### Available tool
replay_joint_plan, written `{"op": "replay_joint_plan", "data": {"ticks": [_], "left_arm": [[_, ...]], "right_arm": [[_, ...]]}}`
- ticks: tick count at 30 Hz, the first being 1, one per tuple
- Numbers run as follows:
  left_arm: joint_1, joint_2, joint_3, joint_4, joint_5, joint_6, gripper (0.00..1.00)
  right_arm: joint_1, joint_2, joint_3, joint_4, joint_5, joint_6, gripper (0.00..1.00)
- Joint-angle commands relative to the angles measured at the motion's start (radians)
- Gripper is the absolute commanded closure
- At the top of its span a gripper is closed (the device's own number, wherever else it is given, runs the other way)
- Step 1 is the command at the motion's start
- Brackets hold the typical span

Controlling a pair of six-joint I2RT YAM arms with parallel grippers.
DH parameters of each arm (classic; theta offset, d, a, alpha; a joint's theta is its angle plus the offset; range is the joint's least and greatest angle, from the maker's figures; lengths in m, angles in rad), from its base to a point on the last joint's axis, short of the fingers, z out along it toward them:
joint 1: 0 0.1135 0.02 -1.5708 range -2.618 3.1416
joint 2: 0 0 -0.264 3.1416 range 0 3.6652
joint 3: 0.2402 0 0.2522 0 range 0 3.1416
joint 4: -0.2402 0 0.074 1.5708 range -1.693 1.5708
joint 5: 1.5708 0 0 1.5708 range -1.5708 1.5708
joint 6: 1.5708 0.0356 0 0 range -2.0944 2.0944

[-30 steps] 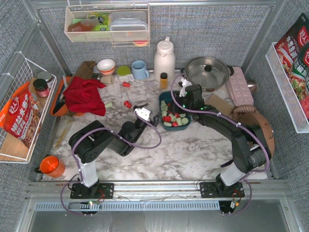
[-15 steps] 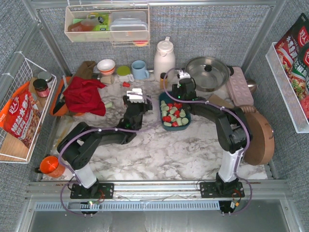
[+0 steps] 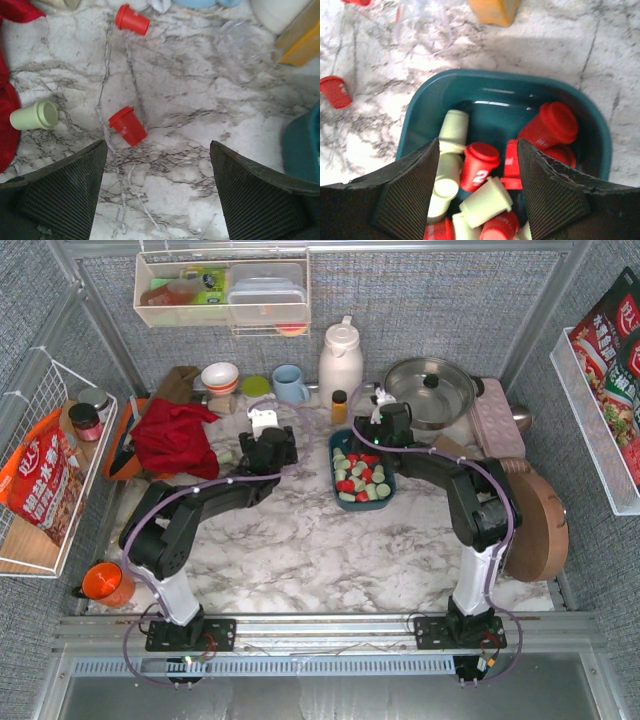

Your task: Mix the coffee capsules in the storage basket

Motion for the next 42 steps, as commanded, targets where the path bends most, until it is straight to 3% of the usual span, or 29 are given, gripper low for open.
{"op": "replay_joint_plan", "data": {"ticks": [1,16,29,33,36,42], "left_arm": [[0.043,0.032,0.033,-0.101,0.065,-0.053,0.09],[0.136,0.177,0.115,-0.119,0.133,-0.154,0.2],[0.162,0.291,0.171,-0.126,0.134,-0.187,0.4],[0.163,0.275,0.156,-0.137,0.154,-0.169,0.57],[0.162,0.228,0.084,-0.041,0.225,-0.124,0.66],[0.127,0.056,-0.129,0.287,0.439,0.077,0.64]], "right_arm": [[-0.001,-0.063,-0.054,0.086,-0.066,0.022,0.33],[0.001,-0.229,-0.14,0.113,-0.081,0.014,0.32],[0.001,-0.233,-0.129,0.106,-0.122,0.019,0.32],[0.001,-0.238,-0.127,0.1,-0.127,0.021,0.32],[0.002,-0.243,-0.122,0.092,-0.135,0.028,0.32],[0.018,-0.231,-0.053,-0.01,-0.175,0.042,0.32]]}}
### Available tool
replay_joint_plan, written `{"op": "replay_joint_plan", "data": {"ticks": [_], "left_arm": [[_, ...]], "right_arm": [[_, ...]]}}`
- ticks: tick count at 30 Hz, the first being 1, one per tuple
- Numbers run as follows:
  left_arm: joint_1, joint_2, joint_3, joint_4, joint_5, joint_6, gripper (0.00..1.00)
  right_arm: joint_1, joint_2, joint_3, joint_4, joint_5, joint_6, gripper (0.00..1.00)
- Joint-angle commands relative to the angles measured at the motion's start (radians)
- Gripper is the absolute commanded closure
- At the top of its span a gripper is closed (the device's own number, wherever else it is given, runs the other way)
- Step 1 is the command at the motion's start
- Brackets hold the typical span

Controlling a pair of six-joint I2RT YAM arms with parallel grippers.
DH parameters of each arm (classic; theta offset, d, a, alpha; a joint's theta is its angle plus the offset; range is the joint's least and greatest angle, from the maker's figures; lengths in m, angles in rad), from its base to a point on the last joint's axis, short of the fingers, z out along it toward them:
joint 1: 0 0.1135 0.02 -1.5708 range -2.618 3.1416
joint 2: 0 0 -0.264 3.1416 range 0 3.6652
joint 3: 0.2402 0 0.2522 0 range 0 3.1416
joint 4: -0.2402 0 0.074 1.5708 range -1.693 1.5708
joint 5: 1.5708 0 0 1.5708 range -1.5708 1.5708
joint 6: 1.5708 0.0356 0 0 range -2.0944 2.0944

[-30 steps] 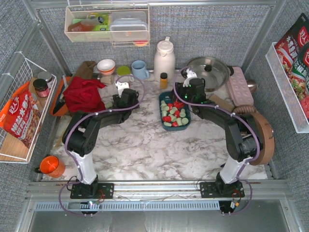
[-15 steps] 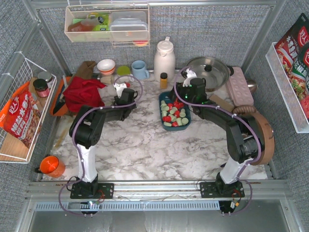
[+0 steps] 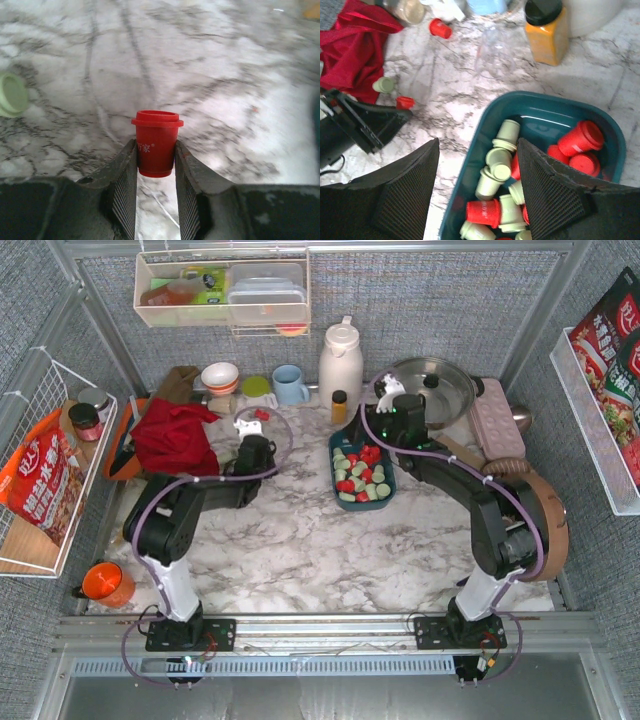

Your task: Mix the coffee capsules in the storage basket

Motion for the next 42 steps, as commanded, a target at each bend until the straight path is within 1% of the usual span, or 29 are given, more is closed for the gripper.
{"op": "replay_joint_plan", "data": {"ticks": [1,4,6,9,11,13,19,24,27,29,30,31,33,34,38,40,42], "left_arm": [[-0.046,-0.1,-0.127,0.334,0.188,0.211,0.64],[-0.1,-0.149,-0.242,0.546,0.27,0.377,0.63],[-0.127,-0.155,-0.304,0.693,0.312,0.453,0.63],[-0.155,-0.118,-0.389,0.951,0.349,0.532,0.63],[-0.167,-0.076,-0.433,1.126,0.379,0.565,0.63],[-0.178,-0.032,-0.455,1.253,0.399,0.58,0.63],[-0.216,-0.02,-0.423,1.248,0.388,0.621,0.62],[-0.219,-0.022,-0.412,1.25,0.389,0.623,0.61],[-0.223,-0.027,-0.408,1.25,0.381,0.62,0.6],[-0.223,-0.031,-0.406,1.25,0.371,0.614,0.59],[-0.223,-0.033,-0.406,1.25,0.37,0.612,0.58],[-0.223,-0.035,-0.406,1.249,0.368,0.608,0.54],[-0.223,-0.037,-0.409,1.25,0.354,0.598,0.44],[-0.223,-0.037,-0.41,1.249,0.338,0.59,0.38],[-0.223,-0.043,-0.428,1.244,0.227,0.552,0.22],[-0.223,-0.056,-0.443,1.231,0.185,0.531,0.19],[-0.223,-0.073,-0.453,1.201,0.135,0.503,0.17]], "right_arm": [[0.02,0.004,0.049,-0.055,-0.051,0.006,0.32],[0.039,0.014,0.079,-0.08,-0.105,0.0,0.32],[0.056,0.027,0.108,-0.105,-0.17,-0.012,0.32],[0.081,0.05,0.152,-0.149,-0.279,-0.05,0.31],[0.101,0.071,0.17,-0.178,-0.323,-0.092,0.31],[0.112,0.095,0.186,-0.211,-0.356,-0.138,0.31],[0.129,0.167,0.272,-0.331,-0.444,-0.201,0.32],[0.139,0.188,0.29,-0.356,-0.464,-0.225,0.33],[0.139,0.194,0.298,-0.376,-0.456,-0.237,0.4],[0.14,0.195,0.3,-0.381,-0.454,-0.241,0.5],[0.14,0.195,0.301,-0.38,-0.455,-0.24,0.56],[0.14,0.194,0.301,-0.377,-0.454,-0.235,0.63],[0.138,0.187,0.297,-0.36,-0.451,-0.219,0.78],[0.135,0.183,0.29,-0.345,-0.445,-0.21,0.81],[0.118,0.133,0.214,-0.253,-0.362,-0.156,0.82],[0.101,0.097,0.165,-0.198,-0.275,-0.125,0.83],[0.085,0.052,0.111,-0.164,-0.136,-0.107,0.83]]}}
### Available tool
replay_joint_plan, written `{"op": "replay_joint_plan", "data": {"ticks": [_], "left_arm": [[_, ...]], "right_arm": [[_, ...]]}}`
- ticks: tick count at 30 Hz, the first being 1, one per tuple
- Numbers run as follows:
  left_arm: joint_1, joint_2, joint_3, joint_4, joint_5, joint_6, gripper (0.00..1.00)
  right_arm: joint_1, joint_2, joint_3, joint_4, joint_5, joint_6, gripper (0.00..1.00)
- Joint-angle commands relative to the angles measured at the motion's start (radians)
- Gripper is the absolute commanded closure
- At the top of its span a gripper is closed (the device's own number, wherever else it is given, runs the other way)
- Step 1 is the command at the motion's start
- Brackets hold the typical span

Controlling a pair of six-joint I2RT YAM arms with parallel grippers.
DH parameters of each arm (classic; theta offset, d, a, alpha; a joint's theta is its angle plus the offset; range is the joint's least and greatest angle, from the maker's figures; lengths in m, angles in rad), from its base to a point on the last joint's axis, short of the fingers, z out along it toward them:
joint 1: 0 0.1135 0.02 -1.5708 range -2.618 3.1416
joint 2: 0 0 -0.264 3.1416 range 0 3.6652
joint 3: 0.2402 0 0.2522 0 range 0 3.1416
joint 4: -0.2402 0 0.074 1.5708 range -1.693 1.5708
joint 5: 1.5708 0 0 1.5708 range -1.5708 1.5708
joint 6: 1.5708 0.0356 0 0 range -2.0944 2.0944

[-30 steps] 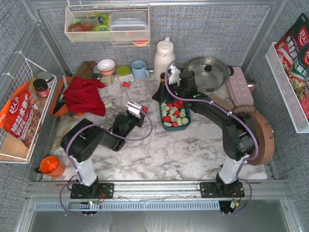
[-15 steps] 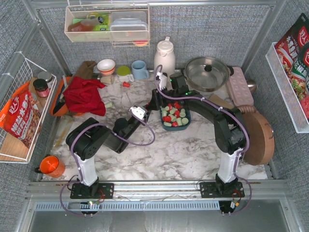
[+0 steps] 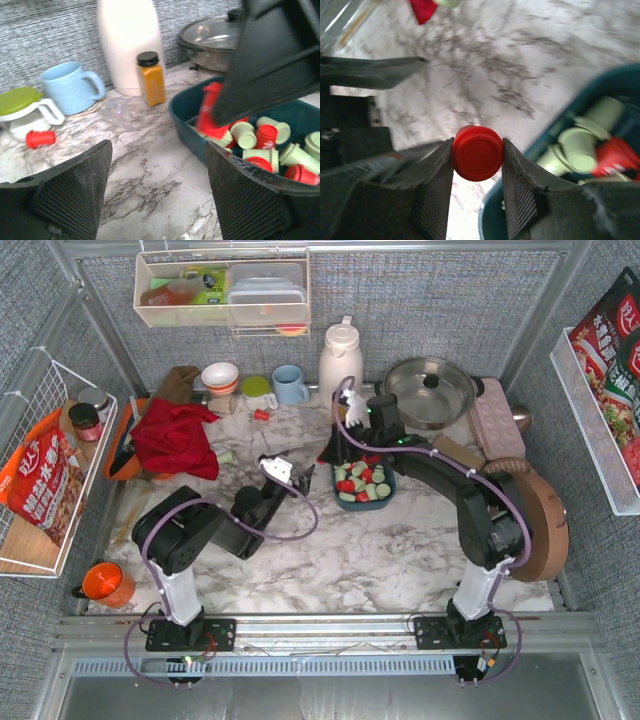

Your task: Mix the coffee capsules in the storage basket

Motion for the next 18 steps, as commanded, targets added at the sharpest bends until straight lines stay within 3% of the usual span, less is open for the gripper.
{"op": "replay_joint_plan", "data": {"ticks": [1,6,18], "left_arm": [[0.002,-0.037,-0.019,0.02,-0.152,-0.078,0.17],[0.002,-0.099,0.001,-0.162,-0.301,-0.138,0.15],[0.002,-0.229,0.261,-0.958,-0.582,-0.339,0.11]], "right_arm": [[-0.026,-0.079,-0.092,0.123,0.283,0.06,0.83],[-0.028,-0.121,-0.162,0.153,0.552,0.017,0.82],[-0.005,-0.057,-0.22,0.322,0.713,-0.099,0.79]]}}
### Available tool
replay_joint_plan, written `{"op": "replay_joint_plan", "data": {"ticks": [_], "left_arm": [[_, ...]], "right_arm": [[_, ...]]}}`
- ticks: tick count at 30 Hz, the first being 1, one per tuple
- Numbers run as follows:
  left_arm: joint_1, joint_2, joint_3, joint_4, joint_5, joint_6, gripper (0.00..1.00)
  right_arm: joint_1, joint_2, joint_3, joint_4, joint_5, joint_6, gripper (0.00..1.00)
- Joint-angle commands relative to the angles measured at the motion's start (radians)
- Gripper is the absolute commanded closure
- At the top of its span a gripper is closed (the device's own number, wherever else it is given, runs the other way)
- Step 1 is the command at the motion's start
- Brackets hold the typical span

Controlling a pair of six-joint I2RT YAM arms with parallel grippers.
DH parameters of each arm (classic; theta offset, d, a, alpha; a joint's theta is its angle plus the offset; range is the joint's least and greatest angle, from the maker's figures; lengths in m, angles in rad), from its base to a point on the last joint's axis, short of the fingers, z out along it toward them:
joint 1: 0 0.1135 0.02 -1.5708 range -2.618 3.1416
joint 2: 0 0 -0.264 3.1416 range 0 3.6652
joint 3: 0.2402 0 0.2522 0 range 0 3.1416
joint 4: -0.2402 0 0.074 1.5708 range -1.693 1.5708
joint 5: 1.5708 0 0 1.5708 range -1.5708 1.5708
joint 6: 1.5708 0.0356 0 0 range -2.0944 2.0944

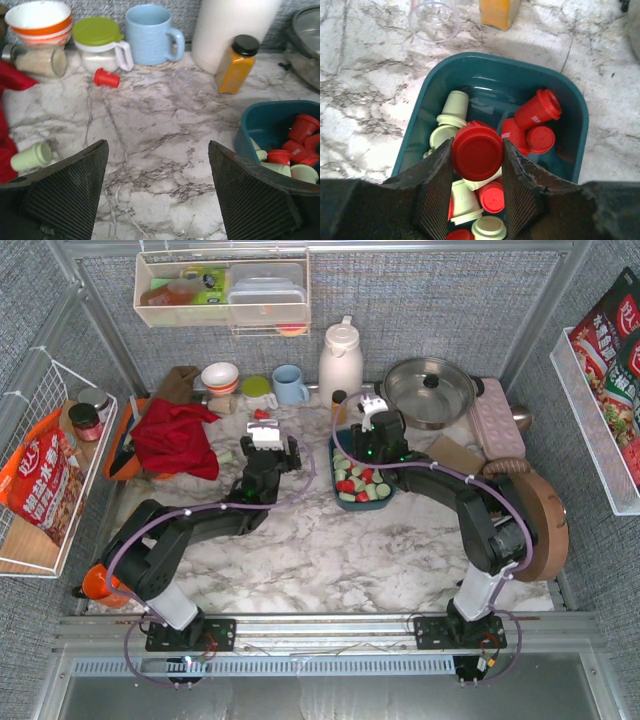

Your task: Mix the coffee capsules in the storage basket

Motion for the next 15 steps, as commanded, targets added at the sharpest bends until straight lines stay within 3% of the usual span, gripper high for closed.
{"op": "replay_joint_plan", "data": {"ticks": [1,6,15], "left_arm": [[0.002,-0.028,0.06,-0.321,-0.126,-0.094,0.11],[0.002,-0.044,0.058,-0.375,-0.161,-0.139,0.09],[0.009,-0.057,0.077,-0.443,-0.183,-0.173,0.06]], "right_arm": [[0.004,0.021,-0.017,0.128,0.071,-0.068,0.79],[0.004,0.103,0.035,0.136,0.045,-0.101,0.73],[0.003,0.136,0.091,0.054,0.015,-0.132,0.34]]}}
